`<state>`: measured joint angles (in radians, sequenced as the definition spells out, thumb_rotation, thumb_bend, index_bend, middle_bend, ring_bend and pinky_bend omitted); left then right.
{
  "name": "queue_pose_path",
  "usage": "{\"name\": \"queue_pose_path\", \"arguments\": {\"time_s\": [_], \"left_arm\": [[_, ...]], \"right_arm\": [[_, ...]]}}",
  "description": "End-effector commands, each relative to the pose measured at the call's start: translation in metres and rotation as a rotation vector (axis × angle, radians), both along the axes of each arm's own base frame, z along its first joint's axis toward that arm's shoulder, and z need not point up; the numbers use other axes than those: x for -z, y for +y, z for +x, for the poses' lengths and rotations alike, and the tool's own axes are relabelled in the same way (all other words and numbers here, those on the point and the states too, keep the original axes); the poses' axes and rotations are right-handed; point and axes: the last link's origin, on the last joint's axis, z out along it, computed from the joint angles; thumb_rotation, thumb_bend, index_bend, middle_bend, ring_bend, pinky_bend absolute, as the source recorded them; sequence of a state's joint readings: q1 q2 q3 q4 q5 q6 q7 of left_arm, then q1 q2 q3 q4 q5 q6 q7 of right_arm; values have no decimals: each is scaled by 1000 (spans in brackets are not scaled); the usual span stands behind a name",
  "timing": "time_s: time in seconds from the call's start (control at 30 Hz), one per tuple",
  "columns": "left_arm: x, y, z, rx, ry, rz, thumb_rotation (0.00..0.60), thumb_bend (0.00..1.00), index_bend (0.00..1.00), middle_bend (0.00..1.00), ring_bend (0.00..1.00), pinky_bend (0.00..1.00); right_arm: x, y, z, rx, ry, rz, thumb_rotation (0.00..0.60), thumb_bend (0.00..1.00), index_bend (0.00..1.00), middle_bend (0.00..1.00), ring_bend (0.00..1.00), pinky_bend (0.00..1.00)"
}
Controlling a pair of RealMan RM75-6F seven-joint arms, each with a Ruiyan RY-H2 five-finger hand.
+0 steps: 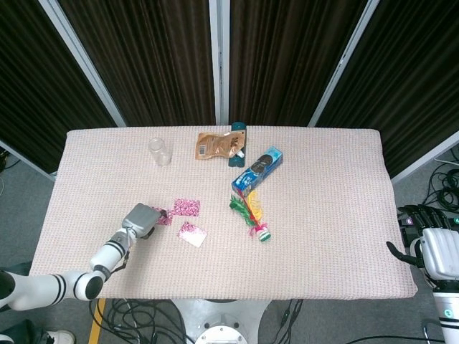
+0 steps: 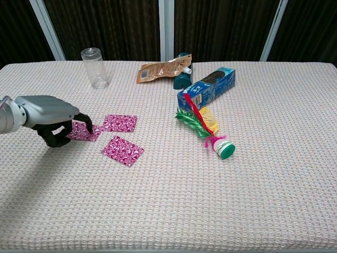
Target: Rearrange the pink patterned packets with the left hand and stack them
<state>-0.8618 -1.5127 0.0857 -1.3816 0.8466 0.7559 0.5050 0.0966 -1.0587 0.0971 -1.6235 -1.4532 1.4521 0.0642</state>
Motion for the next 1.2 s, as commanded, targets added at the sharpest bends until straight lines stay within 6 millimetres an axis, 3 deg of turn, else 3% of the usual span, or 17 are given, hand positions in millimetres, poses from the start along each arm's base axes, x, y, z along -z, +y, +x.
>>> {"name": "queue_pose_path", "arguments": {"time_s": [0.03, 0.17, 0.33, 0.67, 0.77, 1.2], "left_arm": [[-9, -1, -8, -26, -9, 33, 600, 544, 292, 844, 835, 924], [-17, -1, -11, -37, -31, 81, 600, 545, 293, 842, 833, 924], [-15, 7, 1, -22, -92, 132, 600, 528, 293, 841, 833, 923], [21, 41, 36, 13, -164, 170, 600, 238, 336, 842, 833, 931], [30, 48, 44, 18, -167, 181, 600, 198, 349, 845, 835, 933], [55, 57, 60, -52, -180, 186, 600, 192, 382, 853, 839, 938]], "right_arm": [[0, 0, 0, -1, -1, 0, 488, 126, 236, 203, 141, 138], [1, 0, 0, -3, -2, 3, 481, 125, 236, 201, 140, 138], [2, -1, 1, -6, -3, 8, 484, 126, 236, 202, 141, 138], [1, -2, -2, 8, -1, 10, 484, 127, 236, 202, 140, 138], [1, -2, -3, 14, -3, 12, 485, 125, 235, 202, 140, 138], [0, -1, -9, 31, -5, 13, 480, 127, 235, 202, 141, 139]]}}
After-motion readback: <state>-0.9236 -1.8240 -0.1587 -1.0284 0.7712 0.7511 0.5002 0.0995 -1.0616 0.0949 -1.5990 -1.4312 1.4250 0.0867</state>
